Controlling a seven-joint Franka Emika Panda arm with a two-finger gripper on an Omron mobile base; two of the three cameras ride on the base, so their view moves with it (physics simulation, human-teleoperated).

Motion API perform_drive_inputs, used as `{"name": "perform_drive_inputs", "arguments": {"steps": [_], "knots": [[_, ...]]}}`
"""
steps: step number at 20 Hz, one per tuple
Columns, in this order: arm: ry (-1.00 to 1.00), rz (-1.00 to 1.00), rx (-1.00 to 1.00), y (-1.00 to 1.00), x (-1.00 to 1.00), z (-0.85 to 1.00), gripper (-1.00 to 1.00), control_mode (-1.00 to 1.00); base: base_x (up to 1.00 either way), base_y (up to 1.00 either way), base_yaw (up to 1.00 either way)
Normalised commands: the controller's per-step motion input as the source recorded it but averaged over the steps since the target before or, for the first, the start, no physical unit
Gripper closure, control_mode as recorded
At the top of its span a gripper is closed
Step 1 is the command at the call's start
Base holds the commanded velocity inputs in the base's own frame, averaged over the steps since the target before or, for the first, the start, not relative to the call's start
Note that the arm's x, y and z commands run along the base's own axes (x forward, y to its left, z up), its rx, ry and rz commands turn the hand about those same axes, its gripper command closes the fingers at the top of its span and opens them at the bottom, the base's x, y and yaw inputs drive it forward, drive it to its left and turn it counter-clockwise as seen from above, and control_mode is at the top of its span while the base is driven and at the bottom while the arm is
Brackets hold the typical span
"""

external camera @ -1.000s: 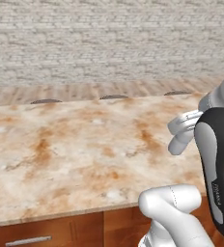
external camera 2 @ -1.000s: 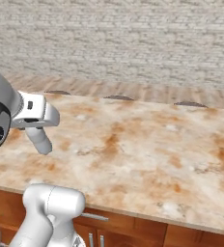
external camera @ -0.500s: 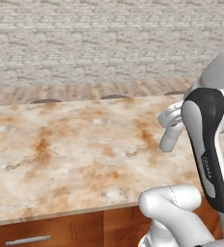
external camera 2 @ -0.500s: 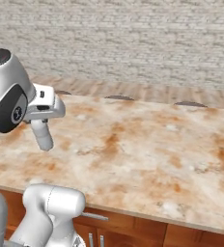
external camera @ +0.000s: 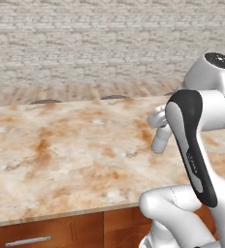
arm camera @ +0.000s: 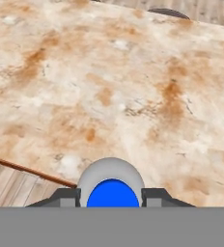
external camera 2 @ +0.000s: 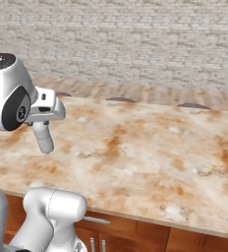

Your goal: Move the drinks to the dining counter.

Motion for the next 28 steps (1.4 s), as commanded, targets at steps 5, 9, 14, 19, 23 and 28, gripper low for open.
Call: {"name": "perform_drive_inputs", "arguments": {"steps": [5, 9, 14, 19, 23, 28], "knots": [[0.03, 0.0, 0.0, 0.0, 0.35, -0.2, 1.0, -1.0, 0.0, 0.0, 0.0], [0.23, 0.01, 0.0, 0.0, 0.33, -0.2, 1.0, -1.0, 0.0, 0.0, 0.0], [0.15, 0.0, 0.0, 0.0, 0.16, -0.26, 1.0, -1.0, 0.0, 0.0, 0.0], [0.0, 0.0, 0.0, 0.0, 0.04, -0.2, 1.0, -1.0, 0.0, 0.0, 0.0], [-0.08, 0.0, 0.0, 0.0, 0.01, -0.28, 1.0, -1.0, 0.0, 0.0, 0.0], [0.0, 0.0, 0.0, 0.0, 0.02, -0.25, 1.0, -1.0, 0.0, 0.0, 0.0]]}}
